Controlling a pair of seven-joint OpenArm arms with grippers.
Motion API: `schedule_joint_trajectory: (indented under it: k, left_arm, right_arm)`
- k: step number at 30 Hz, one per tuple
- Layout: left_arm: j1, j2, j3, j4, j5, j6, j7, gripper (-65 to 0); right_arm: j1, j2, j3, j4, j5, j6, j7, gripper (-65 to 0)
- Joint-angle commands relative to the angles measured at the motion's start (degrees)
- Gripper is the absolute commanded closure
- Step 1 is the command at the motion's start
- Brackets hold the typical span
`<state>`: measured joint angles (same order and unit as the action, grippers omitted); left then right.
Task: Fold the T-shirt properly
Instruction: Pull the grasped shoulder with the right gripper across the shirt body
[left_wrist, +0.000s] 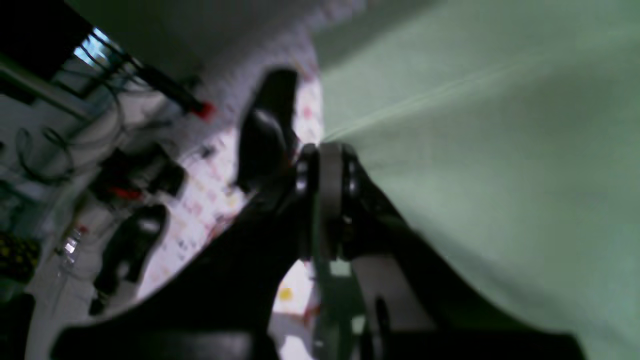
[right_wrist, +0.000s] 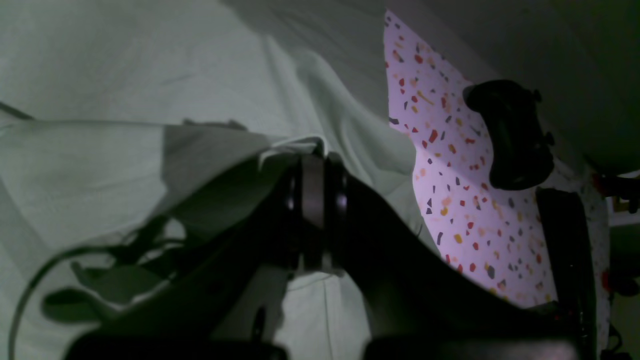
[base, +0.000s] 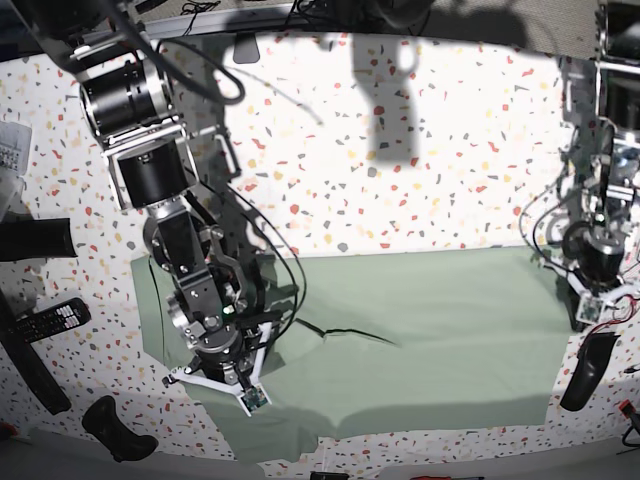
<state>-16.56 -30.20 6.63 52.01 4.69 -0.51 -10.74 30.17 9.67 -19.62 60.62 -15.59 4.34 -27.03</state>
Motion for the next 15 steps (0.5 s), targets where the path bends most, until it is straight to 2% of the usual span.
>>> schedule_joint_trajectory:
  k: [1,11,15]
  left_arm:
    - [-0.76,-0.96,-0.48,0.68,-0.28,0.44,-1.36,0.0]
    - [-0.72,-0.96,-0.48,0.68,-0.28,0.46,-1.36,0.0]
    - [-0.72,-0.94,-0.48,0.68,-0.28,0.46,-1.33,0.0]
  right_arm:
    - [2.03,0.15,0.26,0.94,-0.66,-0.37,1.16,0.0]
    - [2.05,0.17,0.26,0.94,-0.63,-0.42,1.49,0.0]
    - [2.05,0.2,0.26,0.94,-0.68,-0.26,3.63,0.0]
